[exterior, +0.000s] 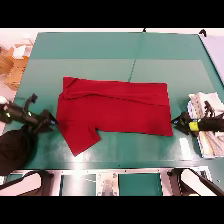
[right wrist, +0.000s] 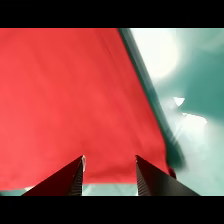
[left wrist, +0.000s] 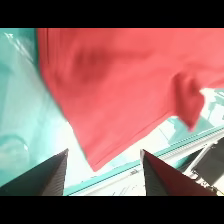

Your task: Fold the shirts.

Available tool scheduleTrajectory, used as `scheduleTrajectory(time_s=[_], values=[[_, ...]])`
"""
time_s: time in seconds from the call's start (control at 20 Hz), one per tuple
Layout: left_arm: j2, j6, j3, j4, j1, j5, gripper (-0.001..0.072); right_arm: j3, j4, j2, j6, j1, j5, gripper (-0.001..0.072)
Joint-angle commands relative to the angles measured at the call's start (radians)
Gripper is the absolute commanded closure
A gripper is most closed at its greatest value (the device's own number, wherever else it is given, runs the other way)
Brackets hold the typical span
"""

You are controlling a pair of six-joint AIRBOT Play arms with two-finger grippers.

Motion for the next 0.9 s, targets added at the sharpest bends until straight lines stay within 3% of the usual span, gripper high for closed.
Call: scheduleTrajectory(time_s=[0.0,0.1,0.3,0.35,0.4,0.45,0.5,0.55,0.65,0.85], values=[[0.082,0.005,-0.236,-0.04,0.004,0.161,0.019,-0.174,0.025,0.111,-0.01,-0.002,-0.07,0.0332],[0.082,0.011,-0.288,-0.063,0.004,0.254,0.019,-0.195,0.024,0.114,-0.02,-0.002,-0.073,0.0334],[0.081,0.066,-0.296,-0.28,-0.09,0.42,0.0192,-0.199,0.043,0.113,-0.02,-0.002,-0.08,0.0335],[0.081,0.066,-0.296,-0.305,-0.133,0.46,0.0257,-0.199,0.05,0.113,-0.02,-0.002,-0.079,0.0334],[0.082,0.066,-0.296,-0.326,-0.164,0.488,0.0376,-0.199,0.051,0.113,-0.019,-0.002,-0.079,0.0333],[0.082,0.073,-0.29,-0.344,-0.169,0.485,0.0562,-0.199,0.051,0.113,-0.019,-0.002,-0.075,0.0331],[0.082,0.089,-0.273,-0.342,-0.163,0.459,0.0669,-0.199,0.051,0.113,-0.019,-0.002,-0.064,0.0326],[0.082,0.093,-0.25,-0.337,-0.15,0.414,0.0673,-0.199,0.051,0.113,-0.019,-0.002,-0.053,0.0291],[0.082,0.093,-0.204,-0.313,-0.137,0.325,0.0674,-0.2,0.051,0.113,-0.019,-0.002,-0.05,0.0288],[0.082,0.091,-0.187,-0.293,-0.137,0.282,0.0673,-0.239,0.08,0.113,0.003,-0.002,-0.077,0.0289]])
